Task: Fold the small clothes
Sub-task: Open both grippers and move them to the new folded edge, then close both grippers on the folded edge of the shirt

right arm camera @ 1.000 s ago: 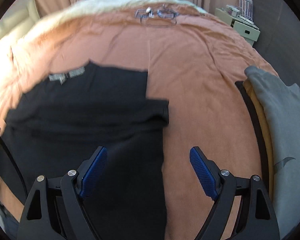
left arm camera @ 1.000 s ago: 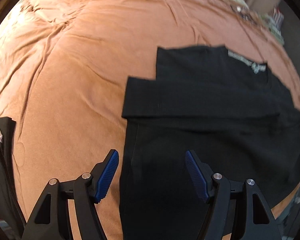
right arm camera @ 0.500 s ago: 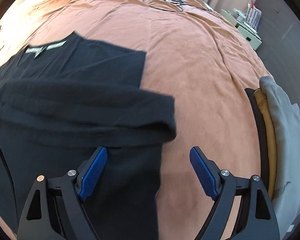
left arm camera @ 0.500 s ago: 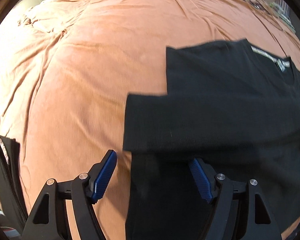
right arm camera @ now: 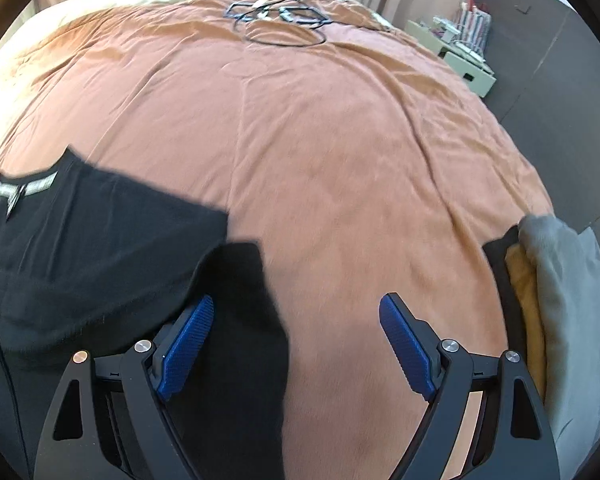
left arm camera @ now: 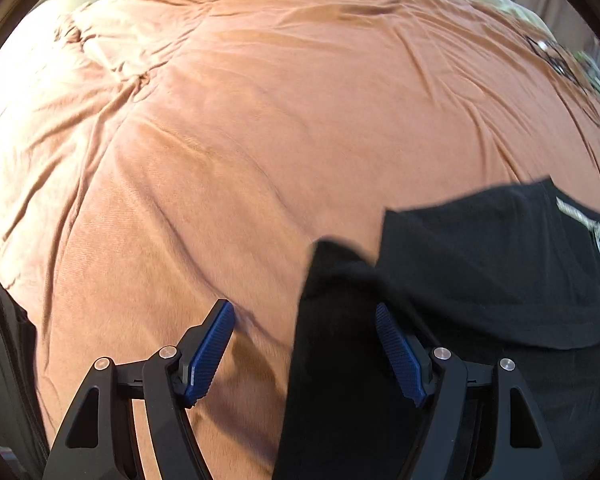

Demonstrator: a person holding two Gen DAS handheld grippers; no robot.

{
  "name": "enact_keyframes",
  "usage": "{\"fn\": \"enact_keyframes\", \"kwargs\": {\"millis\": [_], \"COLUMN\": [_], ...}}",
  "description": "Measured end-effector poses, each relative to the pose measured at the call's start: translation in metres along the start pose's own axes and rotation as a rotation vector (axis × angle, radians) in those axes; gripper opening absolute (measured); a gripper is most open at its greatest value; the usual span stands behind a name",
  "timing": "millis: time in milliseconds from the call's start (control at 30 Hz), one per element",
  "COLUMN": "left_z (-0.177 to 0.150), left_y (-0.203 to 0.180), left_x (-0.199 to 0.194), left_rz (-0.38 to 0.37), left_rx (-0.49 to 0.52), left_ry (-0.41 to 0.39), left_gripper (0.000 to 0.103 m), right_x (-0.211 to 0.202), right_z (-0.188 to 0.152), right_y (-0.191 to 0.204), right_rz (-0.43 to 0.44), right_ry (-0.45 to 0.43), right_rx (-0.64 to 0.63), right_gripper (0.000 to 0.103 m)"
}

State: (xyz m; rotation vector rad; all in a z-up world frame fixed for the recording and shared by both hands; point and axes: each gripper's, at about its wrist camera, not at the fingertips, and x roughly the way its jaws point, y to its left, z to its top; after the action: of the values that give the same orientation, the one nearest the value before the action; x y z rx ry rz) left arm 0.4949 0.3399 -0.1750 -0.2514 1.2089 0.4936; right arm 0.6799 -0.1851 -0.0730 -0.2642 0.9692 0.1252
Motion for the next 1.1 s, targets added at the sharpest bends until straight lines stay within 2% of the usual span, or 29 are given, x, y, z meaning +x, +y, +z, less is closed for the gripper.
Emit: {"fn": "enact_keyframes", "kwargs": {"millis": [67,100,133,300,433,533,700,767,833,967,1000,1033,1100], "left_z": [0.005,0.008,0.005,0.000,-0.008,-0.021,-0.024,-0.022,-0.019,-0.011,-0.010,-0.009,-0.009], "left_y": [0.004,0.006,0.009,0.032,0.038,0.046,0.024,0.017,0.010,-0.004,-0.006,-0.007,-0.006], "left_x": [-0.001,-0.002,-0.005,-0.031,-0.042,-0.044,-0.031,-0.027,-0.023,-0.013,-0.011,-0.007,-0.002], "left_rz": [0.011,0.009,-0.002,-0.085,-0.130,-0.154,-0.188,-0.204,-0.211,-0.186,-0.180,-0.176,-0.159], "left_rx": [-0.021,-0.035,-0.059,-0.113,-0.094,-0.058,0.003,0.005,0.011,0.045,0.046,0.043,0.031], "left_ry": [-0.015,-0.023,-0.036,-0.095,-0.105,-0.081,-0.050,-0.055,-0.056,-0.073,-0.077,-0.078,-0.067], "left_gripper": [0.071,0.065,0.061,0.059,0.056,0.054,0.054,0.054,0.054,0.054,0.048,0.028,0.005], "right_x": [-0.001,-0.004,-0.008,-0.028,-0.037,-0.041,-0.027,-0.014,-0.006,0.015,0.021,0.026,0.033], "right_z": [0.006,0.007,0.008,-0.002,-0.014,-0.019,-0.026,-0.023,-0.018,-0.006,-0.004,-0.002,0.001], "right_y": [-0.005,-0.008,-0.010,-0.025,-0.040,-0.047,-0.044,-0.044,-0.043,-0.036,-0.033,-0.032,-0.032], "right_rz": [0.001,0.013,0.024,0.114,0.189,0.216,0.244,0.283,0.314,0.323,0.332,0.339,0.343], "right_ry": [-0.019,-0.033,-0.043,-0.071,-0.055,-0.037,0.030,0.046,0.054,0.064,0.067,0.068,0.065], "right_rx": [0.030,0.046,0.054,0.061,0.049,0.013,-0.052,-0.032,-0.008,0.010,0.021,0.031,0.059], "right_gripper": [0.084,0.083,0.078,0.068,0.064,0.062,0.061,0.055,0.053,0.043,0.038,0.030,0.015]}}
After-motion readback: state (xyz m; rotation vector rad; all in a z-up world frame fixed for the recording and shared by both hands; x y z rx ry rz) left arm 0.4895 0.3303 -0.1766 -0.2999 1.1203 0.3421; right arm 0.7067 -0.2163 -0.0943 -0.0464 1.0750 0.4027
